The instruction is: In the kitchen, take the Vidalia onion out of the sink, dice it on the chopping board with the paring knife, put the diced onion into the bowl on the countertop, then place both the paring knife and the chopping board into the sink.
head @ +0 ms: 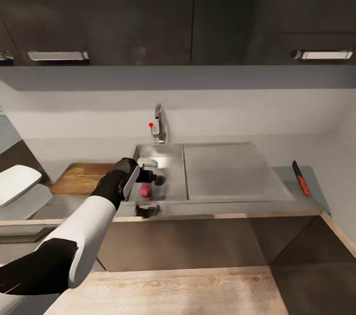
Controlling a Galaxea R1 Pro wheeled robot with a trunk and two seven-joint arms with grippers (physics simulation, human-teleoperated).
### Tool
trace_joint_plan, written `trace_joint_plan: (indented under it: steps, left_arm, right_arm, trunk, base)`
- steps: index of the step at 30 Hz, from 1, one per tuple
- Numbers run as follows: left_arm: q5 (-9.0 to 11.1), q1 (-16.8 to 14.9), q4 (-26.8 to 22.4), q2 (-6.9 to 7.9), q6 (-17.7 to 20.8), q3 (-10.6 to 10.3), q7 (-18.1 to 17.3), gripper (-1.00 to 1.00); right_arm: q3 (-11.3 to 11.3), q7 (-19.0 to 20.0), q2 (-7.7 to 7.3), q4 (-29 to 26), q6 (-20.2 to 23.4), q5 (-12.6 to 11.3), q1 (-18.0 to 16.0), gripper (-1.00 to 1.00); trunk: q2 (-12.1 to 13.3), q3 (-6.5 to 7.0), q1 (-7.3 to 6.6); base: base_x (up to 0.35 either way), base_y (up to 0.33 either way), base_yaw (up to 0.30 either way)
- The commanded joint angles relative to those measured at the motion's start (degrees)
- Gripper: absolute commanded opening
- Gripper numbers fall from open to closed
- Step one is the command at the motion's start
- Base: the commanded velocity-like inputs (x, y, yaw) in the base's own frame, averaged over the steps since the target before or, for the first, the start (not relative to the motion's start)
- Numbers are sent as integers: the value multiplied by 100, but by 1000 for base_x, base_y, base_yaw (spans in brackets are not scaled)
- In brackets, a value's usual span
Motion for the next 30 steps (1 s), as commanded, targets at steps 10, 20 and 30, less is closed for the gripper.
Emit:
trace_joint_plan:
  steps: [10,20,30]
  left_arm:
    - [19,-5,132,1,9,-15,28,100]
    - [11,-5,381,1,-12,-15,28,100]
    - [15,-5,401,1,-14,-15,28,100]
  right_arm:
    - [-49,13,1,5,-18,39,-5,100]
    - [-49,13,-5,5,-18,39,-5,100]
    - [-51,13,-5,5,-18,39,-5,100]
  trunk:
    - [-11,-99,6]
    - [-11,-187,6]
    - [-11,-275,6]
  base:
    - [267,0,0]
    - [22,0,0]
    - [26,0,0]
